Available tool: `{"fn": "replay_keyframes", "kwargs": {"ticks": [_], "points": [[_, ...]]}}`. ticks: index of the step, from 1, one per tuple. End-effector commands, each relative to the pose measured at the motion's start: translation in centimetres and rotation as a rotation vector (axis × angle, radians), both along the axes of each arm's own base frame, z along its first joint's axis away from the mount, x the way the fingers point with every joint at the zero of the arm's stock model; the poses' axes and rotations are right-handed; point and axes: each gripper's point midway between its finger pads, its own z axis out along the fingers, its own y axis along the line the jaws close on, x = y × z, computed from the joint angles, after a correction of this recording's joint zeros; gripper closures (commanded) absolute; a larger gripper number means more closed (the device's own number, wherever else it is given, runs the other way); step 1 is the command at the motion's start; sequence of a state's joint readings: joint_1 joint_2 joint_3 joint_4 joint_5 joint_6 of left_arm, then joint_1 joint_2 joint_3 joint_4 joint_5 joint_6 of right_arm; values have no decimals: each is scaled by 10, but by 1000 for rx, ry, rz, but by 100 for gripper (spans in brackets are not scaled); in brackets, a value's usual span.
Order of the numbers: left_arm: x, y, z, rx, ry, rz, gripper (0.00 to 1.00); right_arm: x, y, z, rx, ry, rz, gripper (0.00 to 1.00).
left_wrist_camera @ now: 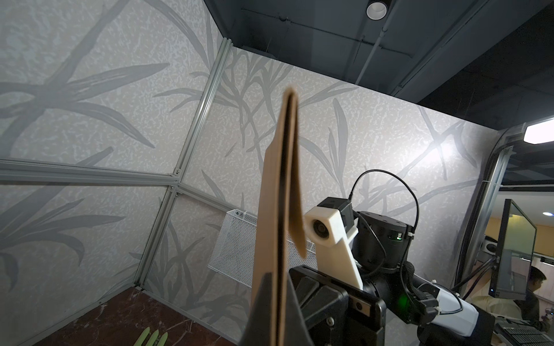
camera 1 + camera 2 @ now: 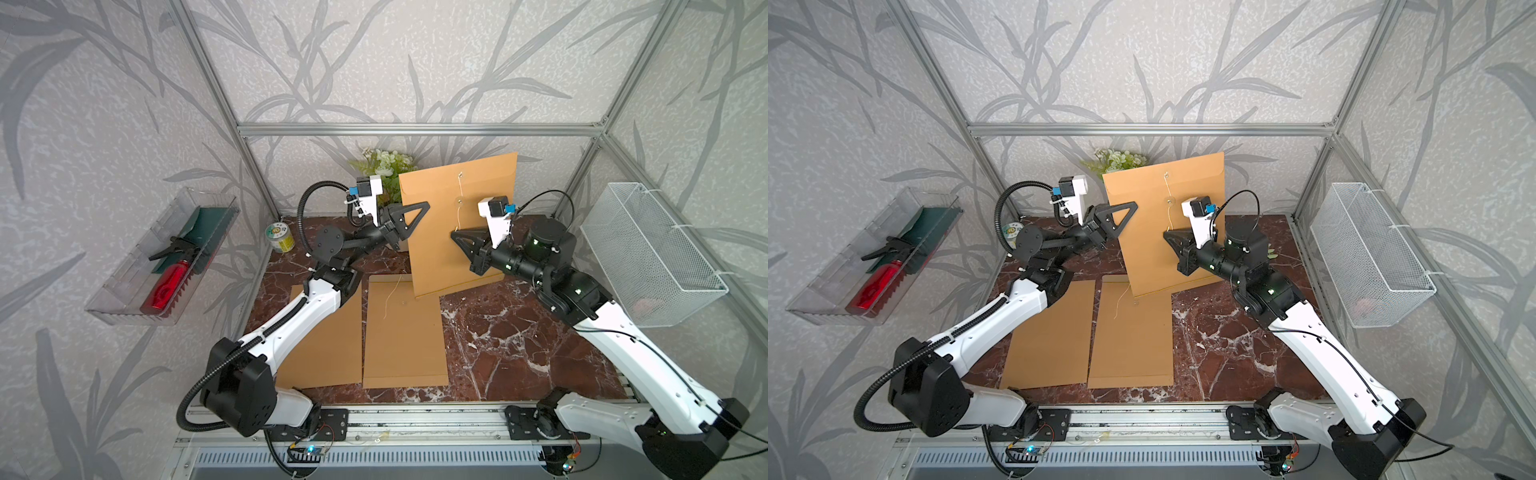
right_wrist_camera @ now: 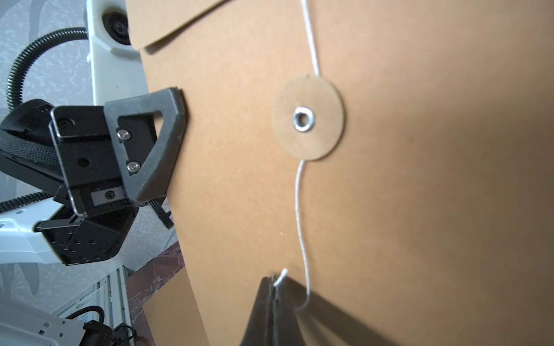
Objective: Open the file bag
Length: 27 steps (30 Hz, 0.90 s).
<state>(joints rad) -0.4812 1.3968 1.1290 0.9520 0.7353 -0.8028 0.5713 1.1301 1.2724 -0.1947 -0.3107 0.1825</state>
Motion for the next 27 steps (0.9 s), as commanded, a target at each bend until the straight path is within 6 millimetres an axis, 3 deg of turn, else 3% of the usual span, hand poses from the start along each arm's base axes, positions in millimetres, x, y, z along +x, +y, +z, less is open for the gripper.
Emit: {"fn": "replay_keyframes", "kwargs": {"ticks": [1,15,27], "points": [[-14,9,12,-1,-61,12,100,0,-16,8,-28,-31,-56,100],[-17,16,12,18,-67,36,100,6,-59,20,-75,-56,-170,100],[-20,15,-3,56,-55,26,100,9,-68,40,-108,-106,-203,100]]}}
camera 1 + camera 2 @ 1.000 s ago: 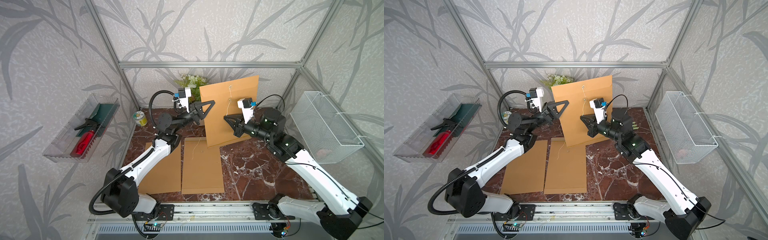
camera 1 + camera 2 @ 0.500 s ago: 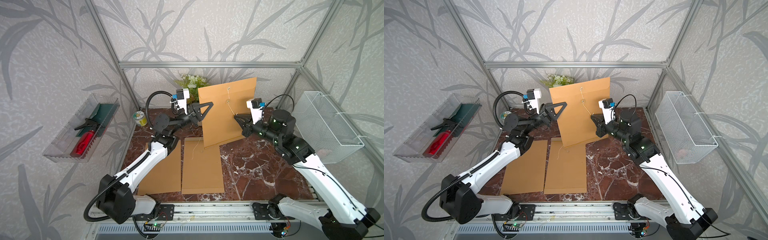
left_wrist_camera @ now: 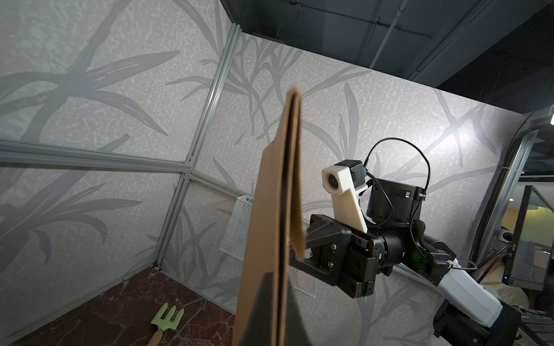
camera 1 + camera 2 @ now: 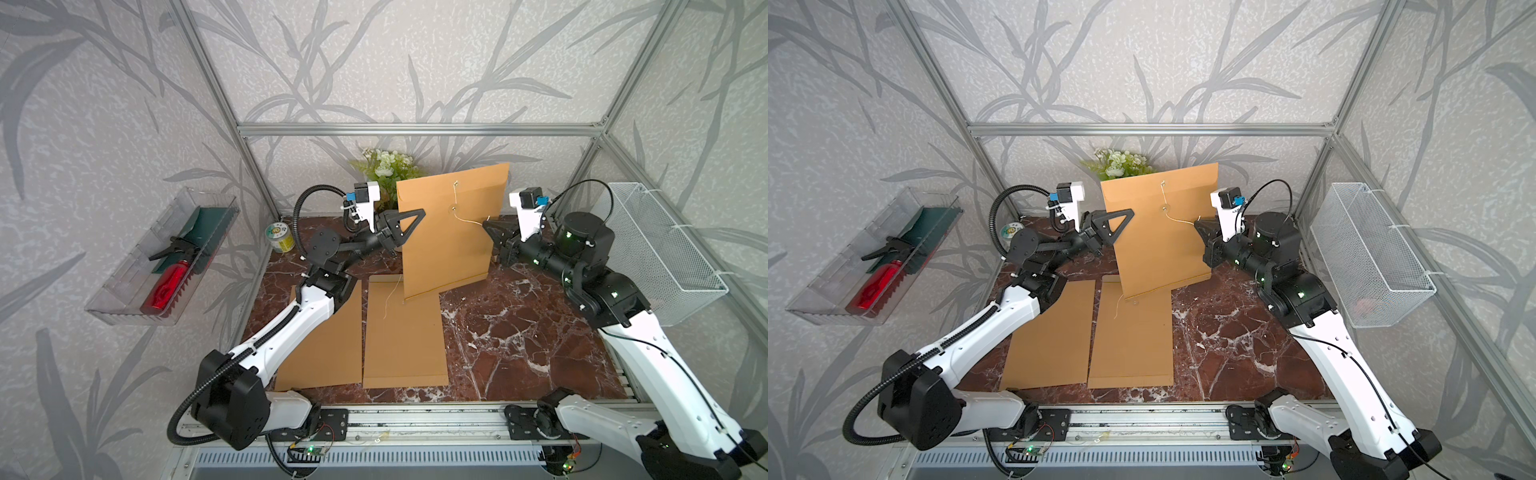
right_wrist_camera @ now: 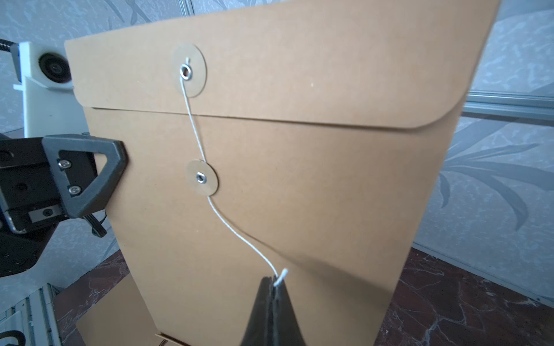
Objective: Open the file bag
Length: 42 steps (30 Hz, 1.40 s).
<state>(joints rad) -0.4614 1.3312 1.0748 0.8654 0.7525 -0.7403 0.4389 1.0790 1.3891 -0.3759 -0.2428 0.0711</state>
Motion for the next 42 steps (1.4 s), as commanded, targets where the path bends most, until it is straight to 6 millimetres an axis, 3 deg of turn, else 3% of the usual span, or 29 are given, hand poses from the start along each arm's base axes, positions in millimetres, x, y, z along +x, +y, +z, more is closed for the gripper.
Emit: {"fn": "replay_keyframes", "kwargs": {"ticks": [1,13,23,36,42], "points": [[-15,6,11,0,-62,-9,100,0,-7,14,-22,-38,-22,100],[-21,6,10,10,-71,-38,100,2,-27,29,-53,-67,-90,100],[-28,3,-1,46,-70,-76,100,6,-31,46,-46,-93,-95,100],[-24,-1,-19,84,-53,-76,100,4,-21,70,-18,-120,-33,100],[-21,-2,-25,89,-42,-77,100,4,-2,77,28,-100,64,100]]}}
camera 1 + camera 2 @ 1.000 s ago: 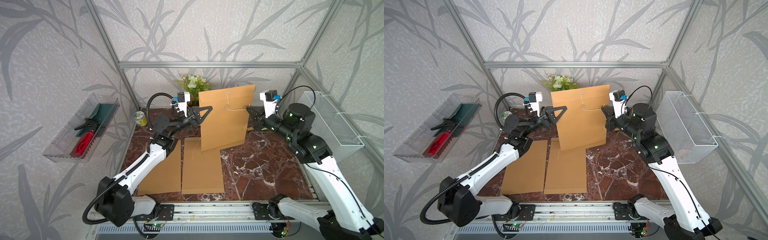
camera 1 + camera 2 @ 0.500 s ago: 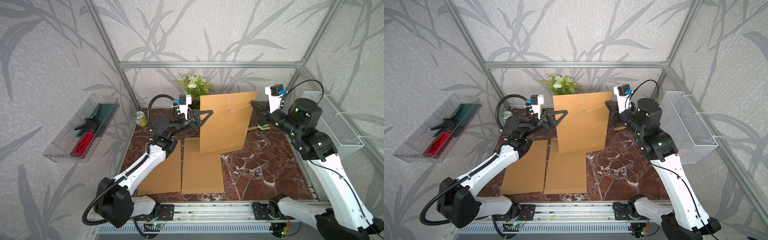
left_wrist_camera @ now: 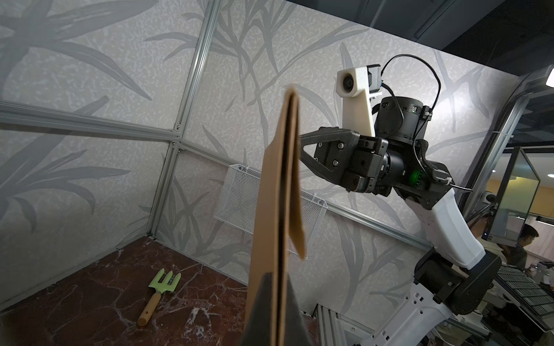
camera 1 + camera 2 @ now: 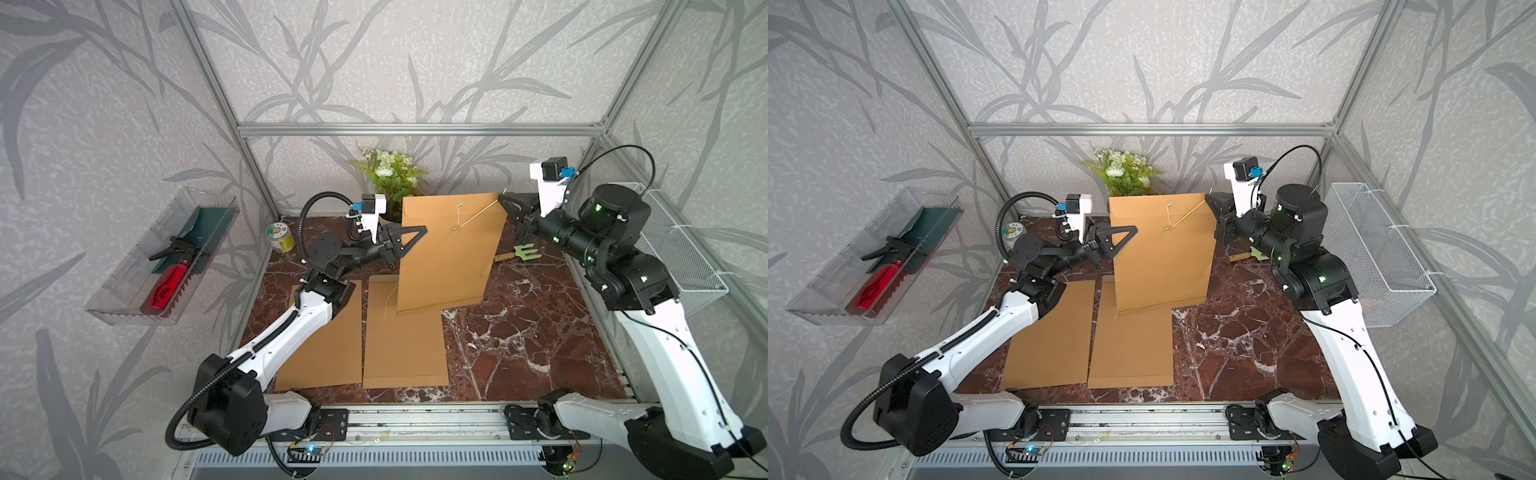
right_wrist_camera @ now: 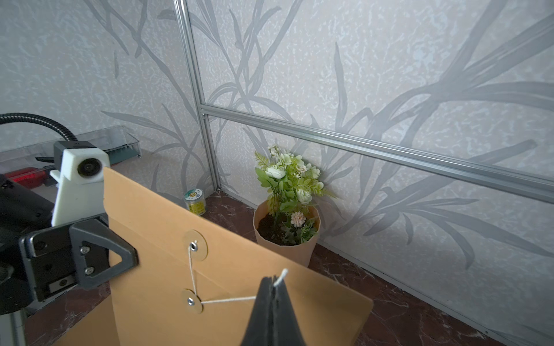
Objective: Open the file bag
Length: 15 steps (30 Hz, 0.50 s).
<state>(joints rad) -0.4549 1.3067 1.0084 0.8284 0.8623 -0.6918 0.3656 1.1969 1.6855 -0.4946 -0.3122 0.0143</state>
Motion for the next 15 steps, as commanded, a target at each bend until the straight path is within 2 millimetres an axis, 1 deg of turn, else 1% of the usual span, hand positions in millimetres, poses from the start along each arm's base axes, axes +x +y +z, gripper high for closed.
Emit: {"fn": "replay_keyframes", "kwargs": {"ticks": [1,11,15], "points": [[-7,4,7,-9,-44,-7,100,-4,14,14,43,-10,77,100],[2,0,3,-39,-9,-28,100,-3,66,14,32,-4,203,100],[5,-2,3,-47,2,-33,100,-4,82,15,29,-4,239,100]]}}
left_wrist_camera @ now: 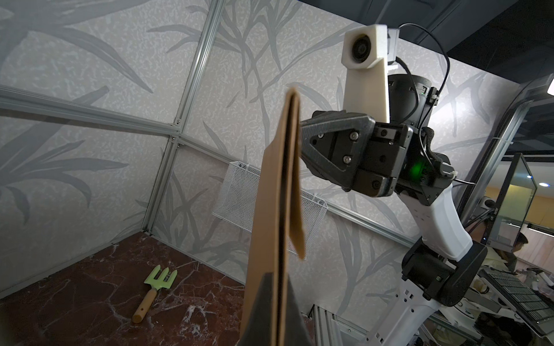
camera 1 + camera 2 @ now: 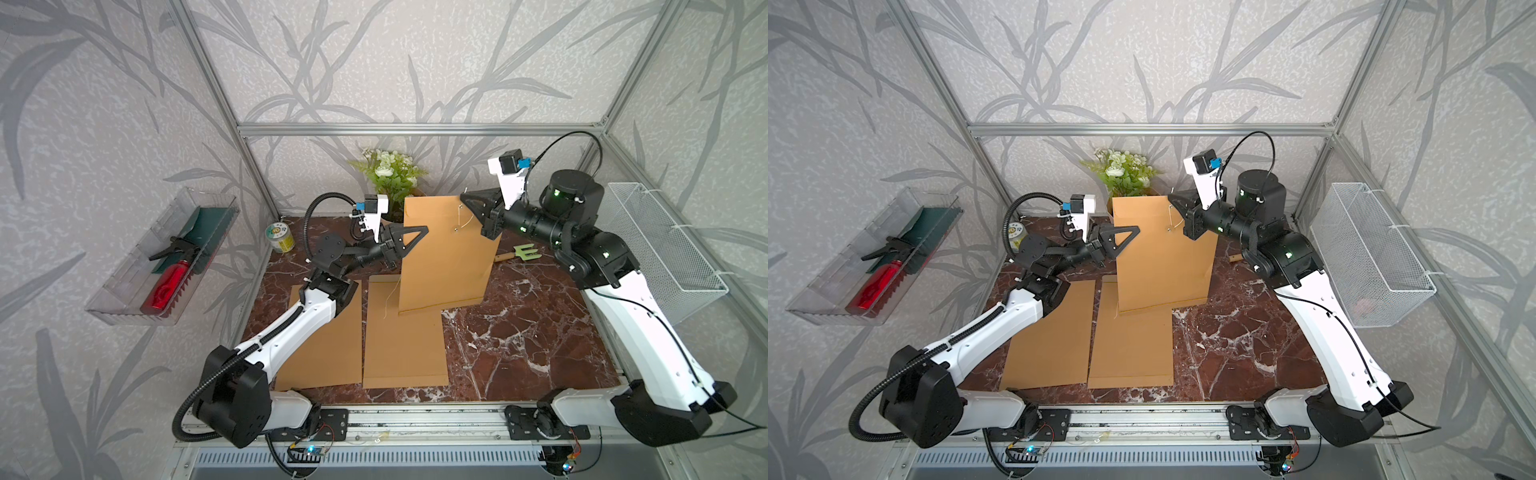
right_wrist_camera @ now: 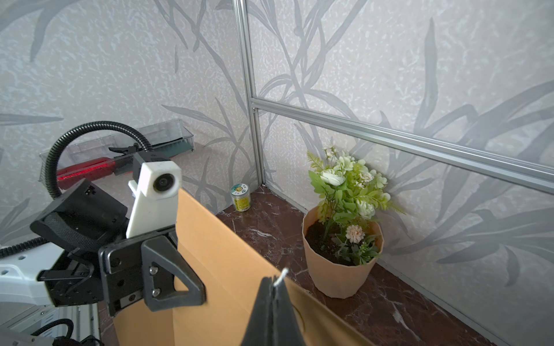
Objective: Open the file bag
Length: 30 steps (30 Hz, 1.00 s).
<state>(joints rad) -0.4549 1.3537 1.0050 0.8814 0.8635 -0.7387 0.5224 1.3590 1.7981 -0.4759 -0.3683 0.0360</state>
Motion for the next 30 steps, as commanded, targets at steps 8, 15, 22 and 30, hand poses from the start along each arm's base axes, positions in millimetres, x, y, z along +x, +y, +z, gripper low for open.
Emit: {"fn": "replay_keyframes", "kwargs": {"ticks": [8,15,22,30], "points": [[0,1,16,-73,-23,-31,100,-9,32,17,53,-39,83,100],[-1,2,20,-90,-30,-34,100,-15,52,17,72,-38,133,100],[0,3,25,-106,-36,-27,100,-18,69,10,85,-22,167,100],[2,5,29,-122,-41,-8,100,-26,89,3,108,-5,216,100]]}}
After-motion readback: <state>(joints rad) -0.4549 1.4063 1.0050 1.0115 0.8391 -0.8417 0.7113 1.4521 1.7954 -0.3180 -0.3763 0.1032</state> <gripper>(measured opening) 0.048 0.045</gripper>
